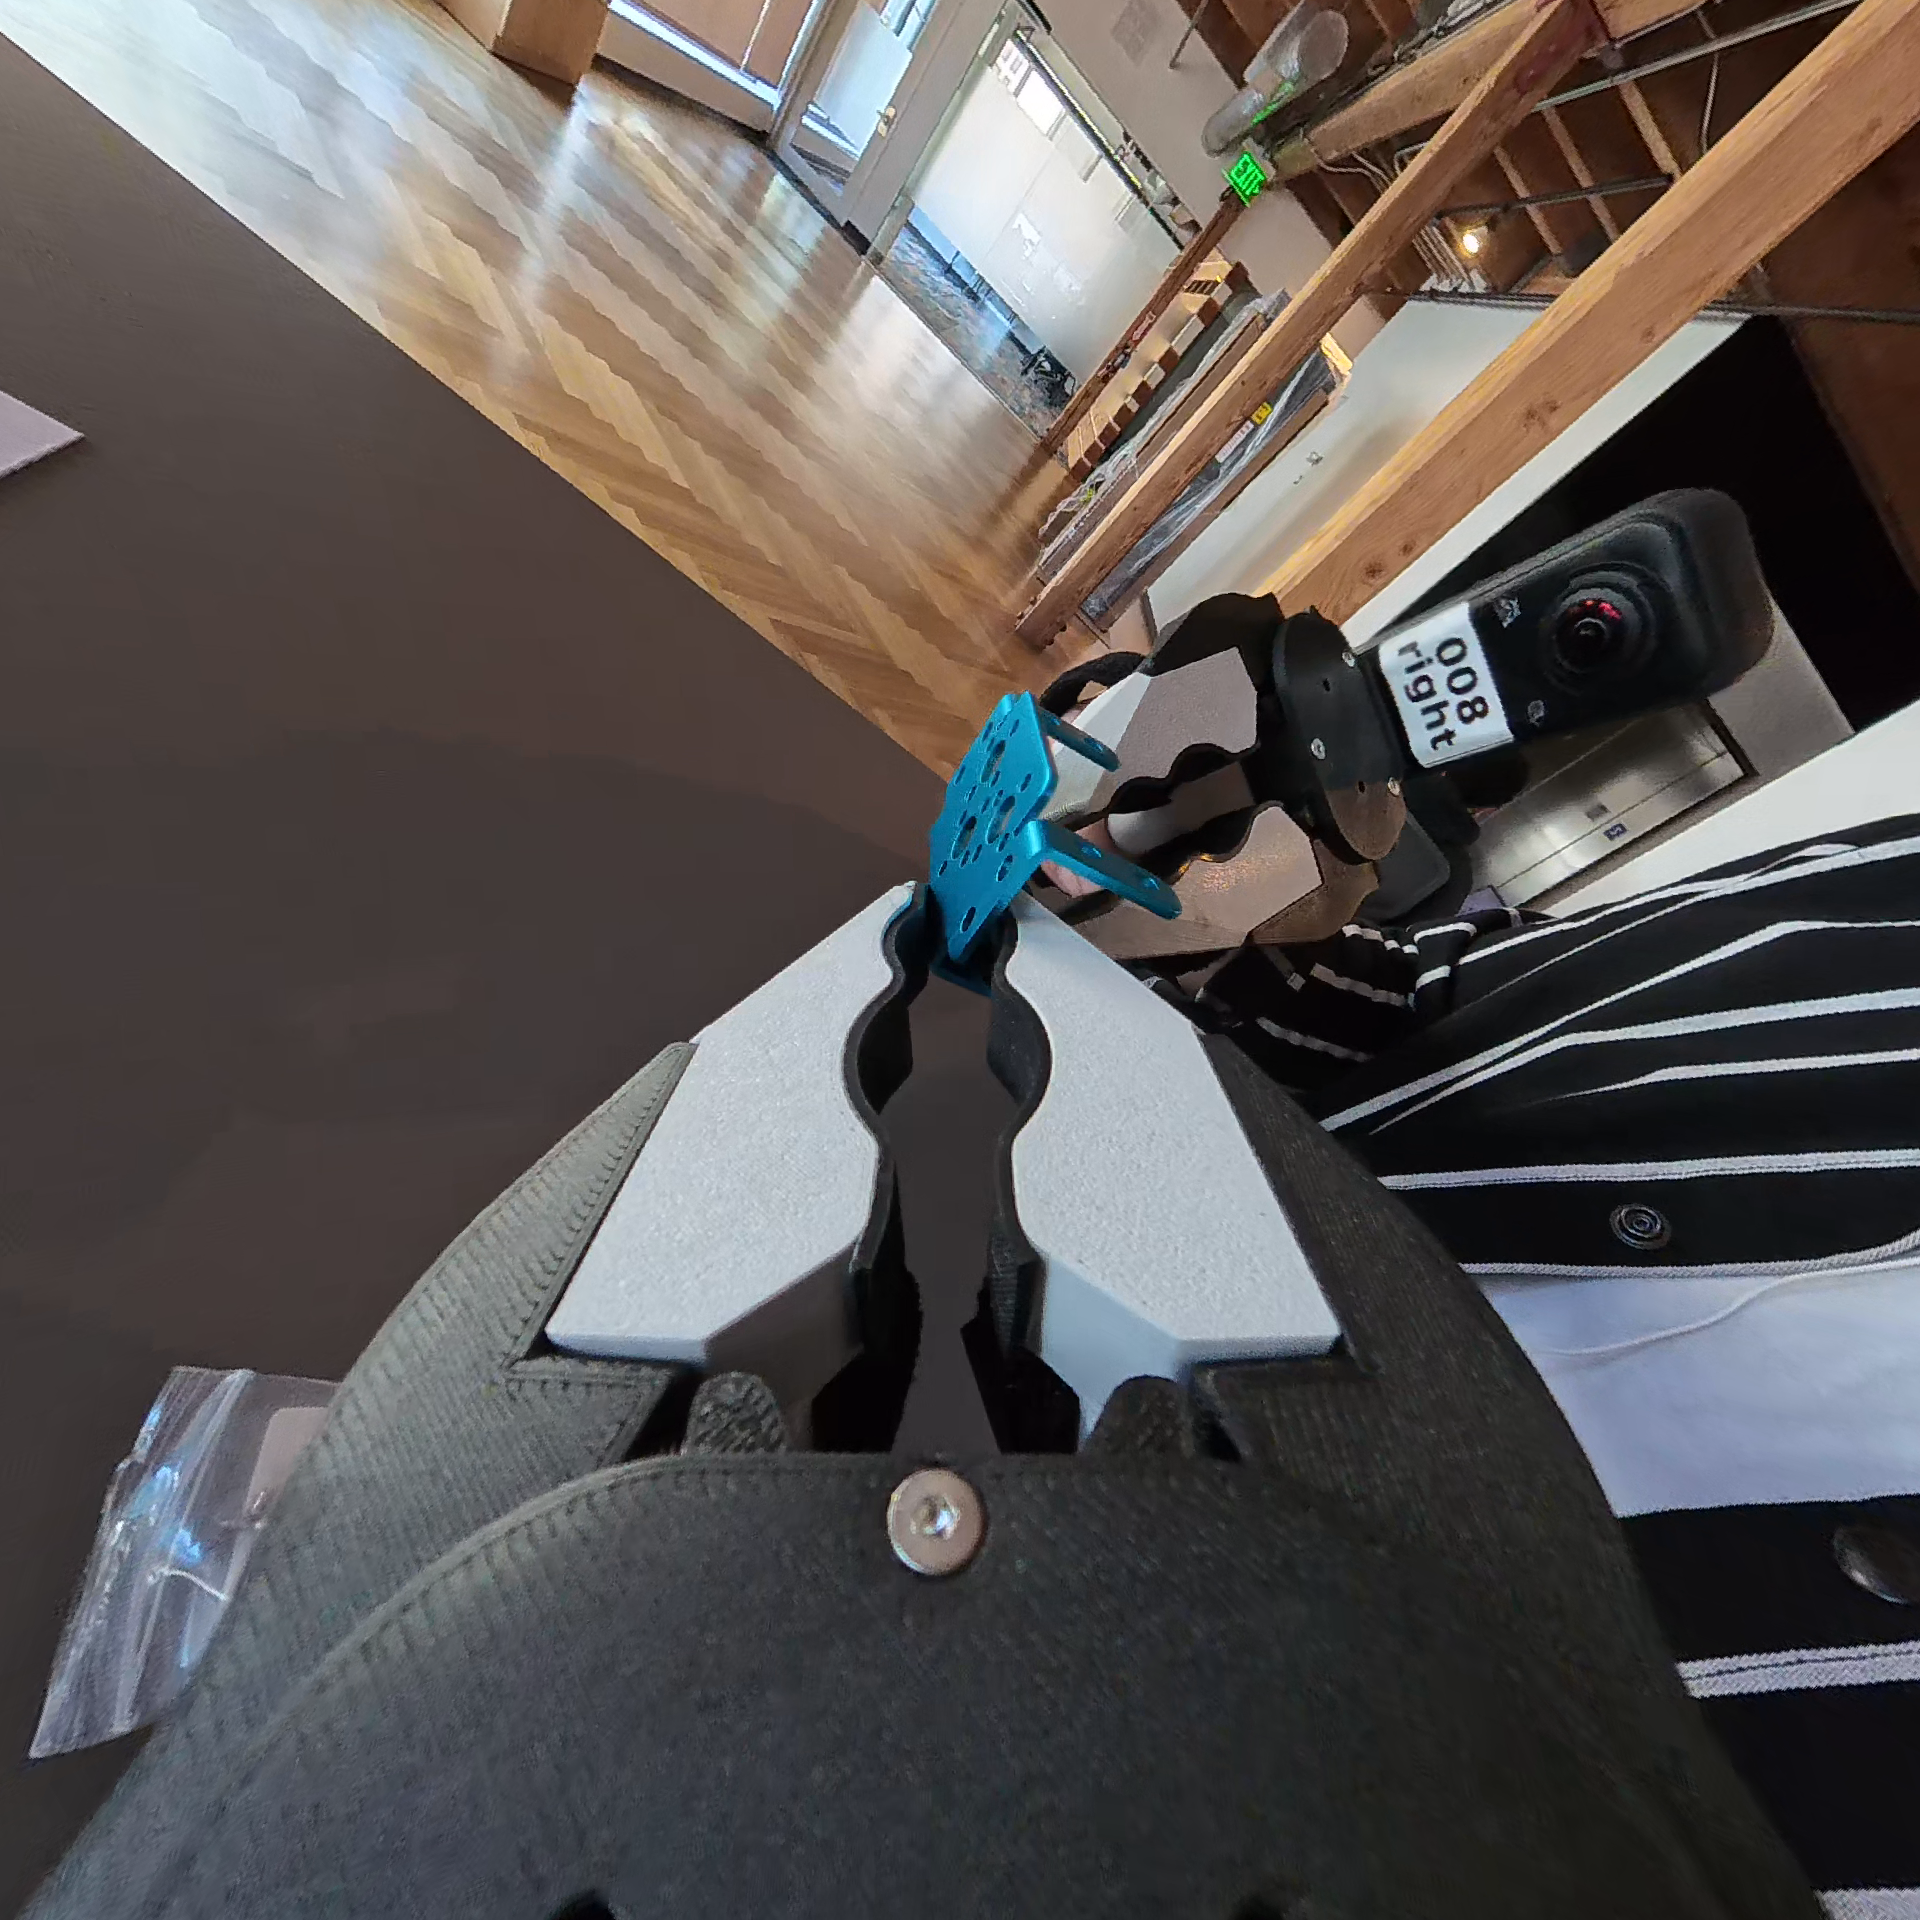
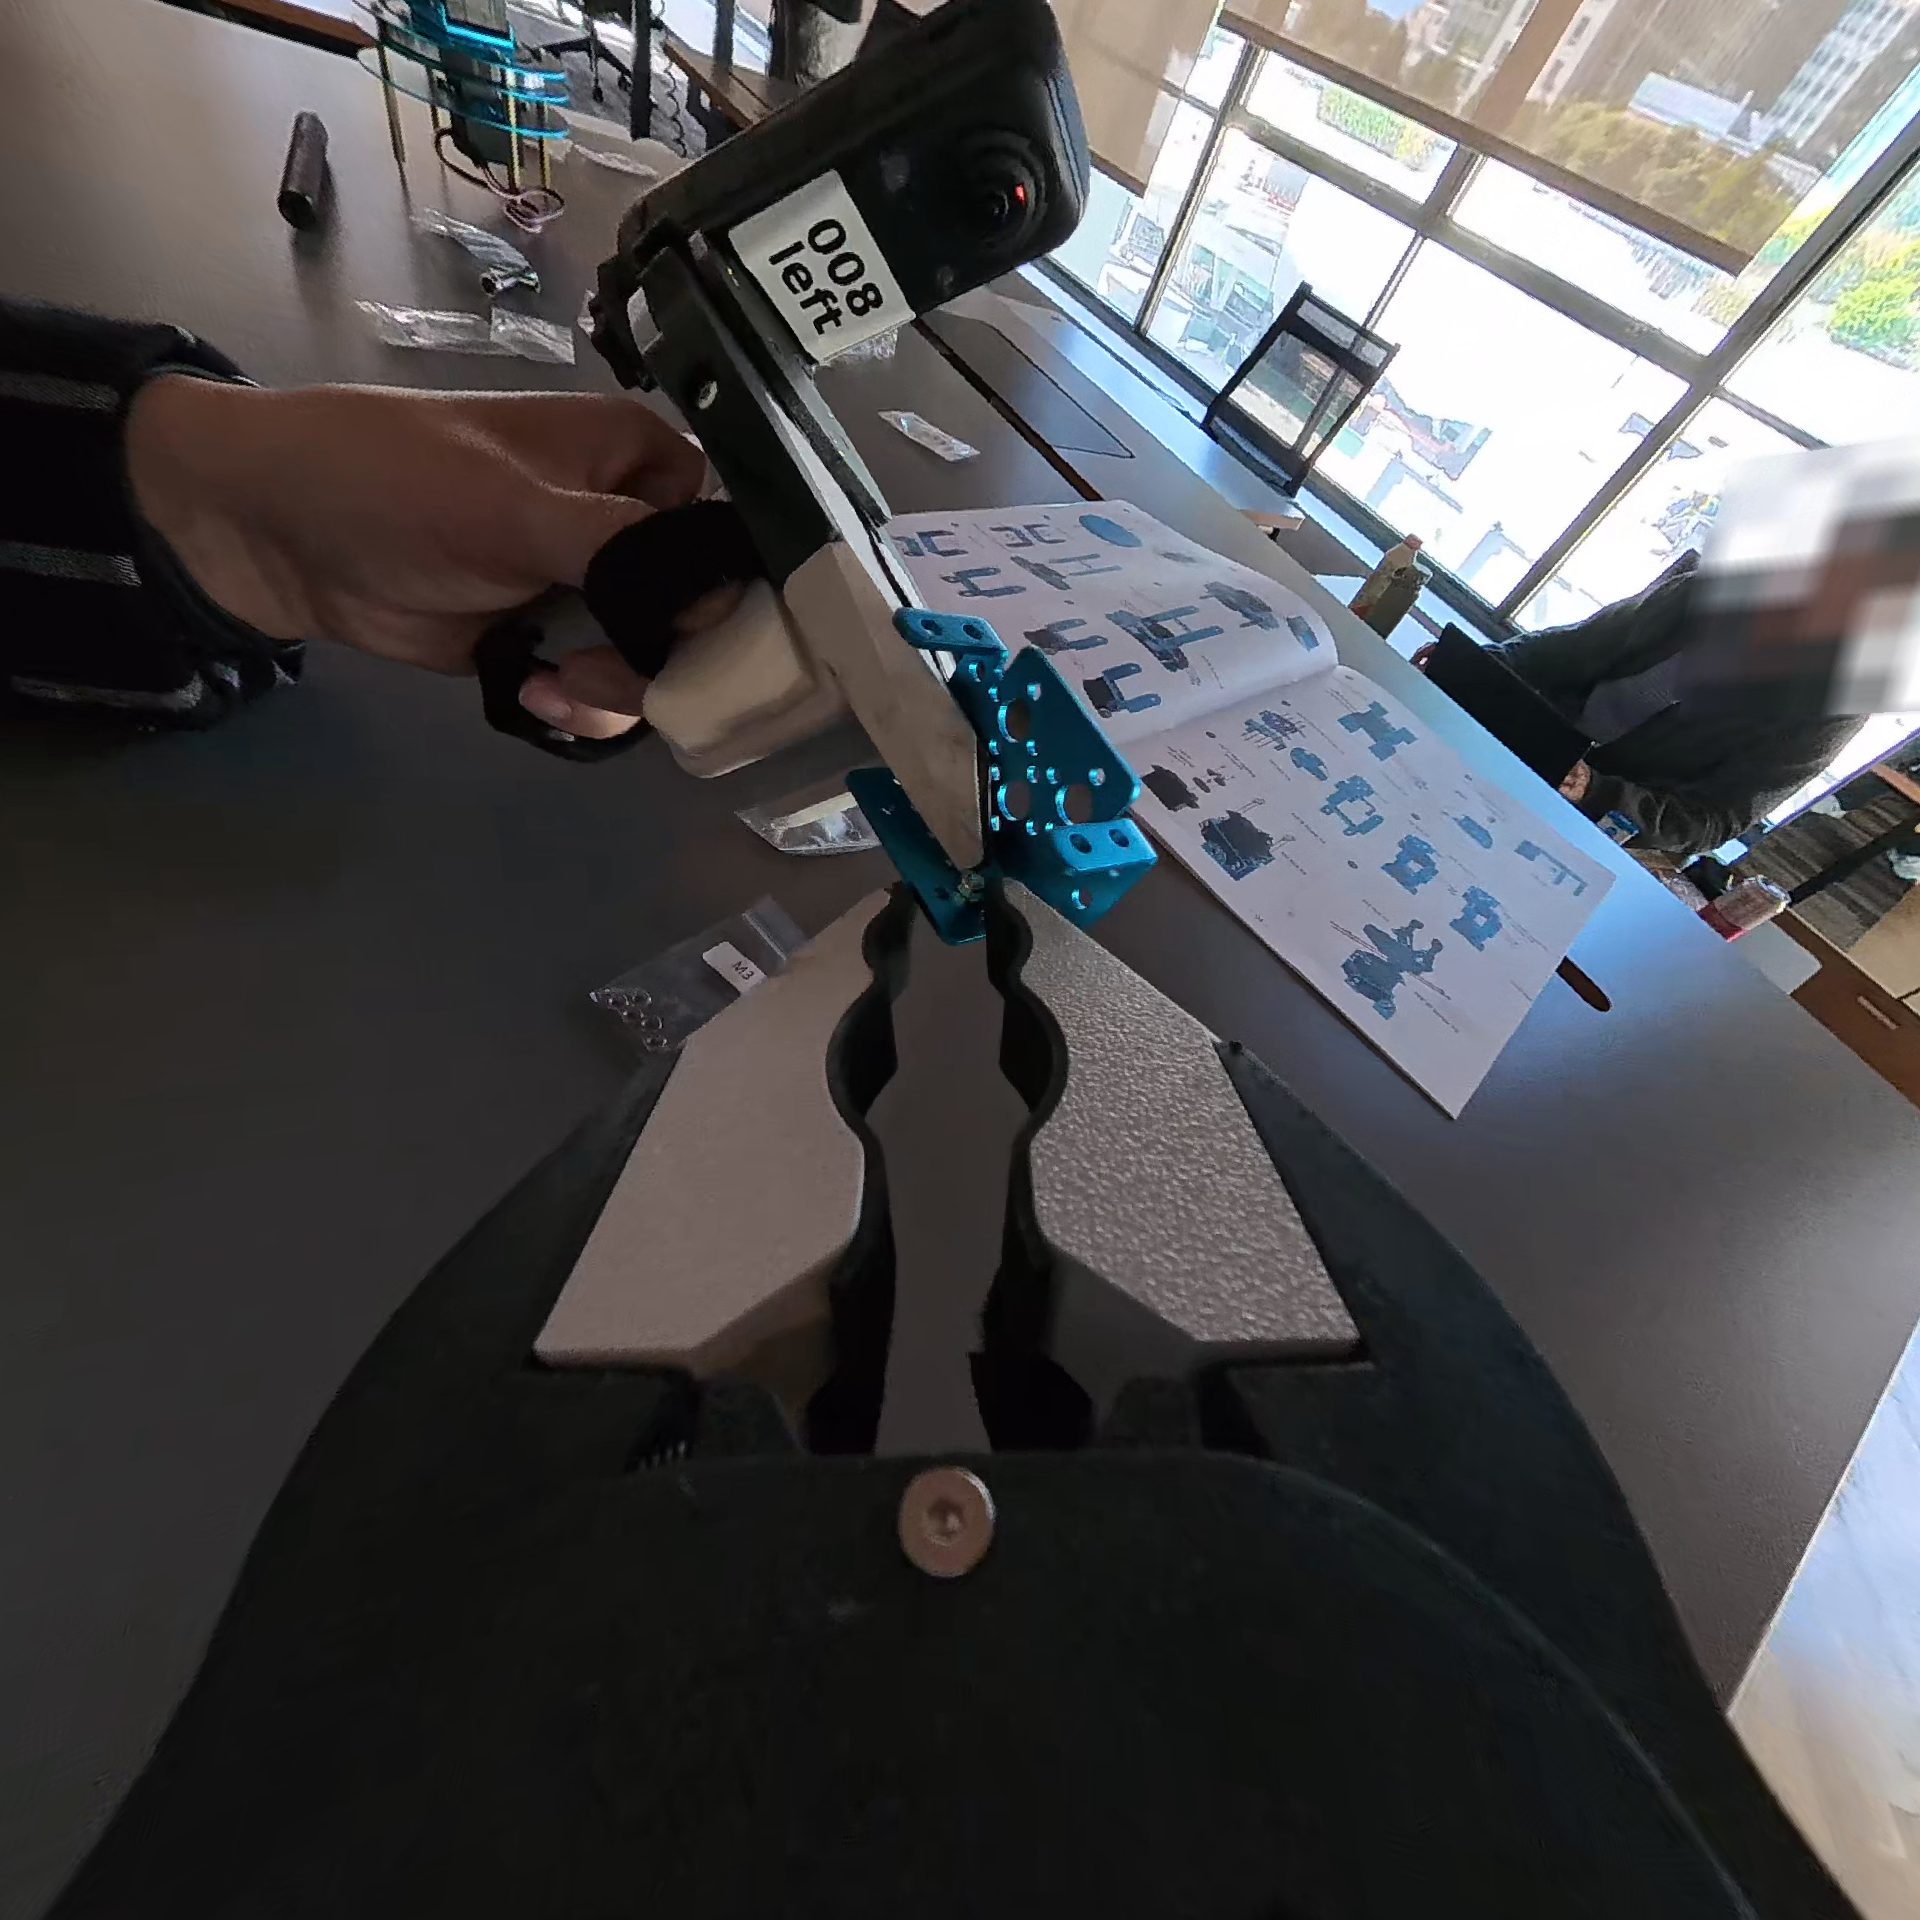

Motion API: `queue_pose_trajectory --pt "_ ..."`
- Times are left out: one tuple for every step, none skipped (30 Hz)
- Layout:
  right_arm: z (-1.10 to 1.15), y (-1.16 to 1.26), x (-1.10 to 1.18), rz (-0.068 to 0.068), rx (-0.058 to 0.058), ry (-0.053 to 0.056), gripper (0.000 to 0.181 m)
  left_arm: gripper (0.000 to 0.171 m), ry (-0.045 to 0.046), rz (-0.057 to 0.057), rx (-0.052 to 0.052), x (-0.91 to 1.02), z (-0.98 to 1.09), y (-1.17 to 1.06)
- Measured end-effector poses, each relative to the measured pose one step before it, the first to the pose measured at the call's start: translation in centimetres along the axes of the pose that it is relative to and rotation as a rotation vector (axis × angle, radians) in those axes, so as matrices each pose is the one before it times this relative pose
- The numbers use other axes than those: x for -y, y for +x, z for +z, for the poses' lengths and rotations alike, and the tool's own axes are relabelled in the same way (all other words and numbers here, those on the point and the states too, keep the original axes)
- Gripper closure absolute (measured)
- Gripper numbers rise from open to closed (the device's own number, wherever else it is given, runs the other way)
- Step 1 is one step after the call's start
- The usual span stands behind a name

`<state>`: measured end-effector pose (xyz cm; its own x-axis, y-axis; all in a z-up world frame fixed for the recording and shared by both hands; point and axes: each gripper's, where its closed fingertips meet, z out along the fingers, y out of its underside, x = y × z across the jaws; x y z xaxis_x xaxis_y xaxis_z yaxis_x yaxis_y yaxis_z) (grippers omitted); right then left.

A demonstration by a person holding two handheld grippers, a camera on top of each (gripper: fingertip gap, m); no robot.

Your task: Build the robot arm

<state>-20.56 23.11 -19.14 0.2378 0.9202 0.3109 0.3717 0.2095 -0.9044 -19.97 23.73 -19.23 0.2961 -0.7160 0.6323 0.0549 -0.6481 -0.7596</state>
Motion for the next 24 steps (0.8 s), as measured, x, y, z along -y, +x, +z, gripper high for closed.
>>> queue_pose_trajectory --pt "0.014 -0.093 0.021 0.0023 0.01 0.0014 0.167 0.165 -0.00367 0.0044 -0.0023 -0.044 0.027 0.068" --pt "0.036 -0.073 -0.005 -0.0007 0.0076 0.0004 0.165 0.165 -0.00437 0.0047 -0.005 -0.064 0.081 0.115" --pt "0.026 -0.083 -0.014 -0.0006 0.0062 -0.001 0.165 0.165 -0.00224 0.0051 -0.0046 -0.046 0.116 0.143" --pt "0.001 0.02 -0.12 0.0006 0.0013 -0.0063 0.165 0.165 -0.00077 0.0088 0.0058 -0.026 0.068 -0.008" --pt "0.027 -0.022 -0.156 0.0084 0.0061 -0.0069 0.165 0.165 -0.00514 0.0078 0.009 -0.068 0.029 -0.088" --pt "0.016 0.016 -0.124 0.0141 0.0037 -0.0076 0.165 0.165 -0.00391 0.0055 0.0091 -0.067 0.044 -0.097" --pt "-0.013 0.052 -0.015 0.0067 -0.0024 -0.0001 0.166 0.165 0.00245 0.0013 0.0047 0.007 0.04 -0.05" --pt "-0.059 0.035 0.068 -0.004 -0.0052 0.005 0.166 0.165 0.00525 -0.0025 -0.0007 0.052 0.009 0.013" --pt "-0.038 0.077 0.063 -0.0011 -0.0078 0.0017 0.167 0.165 0.00722 -0.0055 -0.0019 0.086 0.011 0.024" --pt "-0.011 0.122 0.034 0.0031 -0.0103 -0.0006 0.167 0.166 0.00953 -0.0056 0.0017 0.105 0.016 -0.028" --pt "-0.006 0.094 0.054 0.0022 -0.01 0.0011 0.167 0.166 0.00998 -0.0029 0.0034 0.116 0.006 -0.031" --pt "-0.016 0.067 0.046 0.0023 -0.008 0.0027 0.167 0.166 0.00718 0.0002 0.004 0.087 0.009 -0.001" --pt "-0.019 0.082 0.038 0.0052 -0.009 0.0026 0.167 0.166 0.00646 0.0025 0.0061 0.08 0.005 -0.018" --pt "-0.021 0.06 0.042 0.0055 -0.0082 0.0037 0.167 0.166 0.00596 0.0045 0.0062 0.075 0.01 0.001" --pt "-0.061 0.056 0.088 0.0027 -0.0071 0.0066 0.167 0.166 0.0067 0.0036 0.0032 0.087 0.006 0.046" --pt "-0.055 0.079 0.109 0.0044 -0.0087 0.0066 0.167 0.166 0.00849 0.0019 0.0025 0.114 -0.001 0.06" --pt "-0.023 0.074 0.032 0.0089 -0.0079 0.0012 0.168 0.166 0.00748 0.003 0.0057 0.091 0.011 0.007" --pt "0.006 0.075 -0.012 0.0059 -0.0079 -0.0009 0.168 0.166 0.00531 0.006 0.0097 0.058 0.001 -0.029" --pt "0.003 0.097 0.001 0.0051 -0.0102 0.0025 0.168 0.166 0.00647 0.0096 0.0127 0.075 -0.001 -0.046" --pt "0.007 0.068 0.037 0.0129 -0.0092 0.0054 0.168 0.166 0.00669 0.0134 0.0142 0.087 -0.004 -0.034" --pt "0.009 0.094 0.043 0.0212 -0.008 0.0054 0.168 0.166 0.00564 0.0154 0.016 0.089 -0.018 -0.038" --pt "0.008 0.102 0.043 0.0239 -0.0098 0.0061 0.168 0.167 0.00595 0.0167 0.019 0.095 -0.031 -0.07" --pt "-0.014 0.118 0.08 0.0182 -0.0122 0.0091 0.169 0.167 0.00564 0.0182 0.0209 0.082 -0.033 -0.102" --pt "-0.03 0.095 0.097 0.0123 -0.0106 0.0099 0.17 0.168 0.00577 0.0192 0.0176 0.093 -0.043 -0.052"
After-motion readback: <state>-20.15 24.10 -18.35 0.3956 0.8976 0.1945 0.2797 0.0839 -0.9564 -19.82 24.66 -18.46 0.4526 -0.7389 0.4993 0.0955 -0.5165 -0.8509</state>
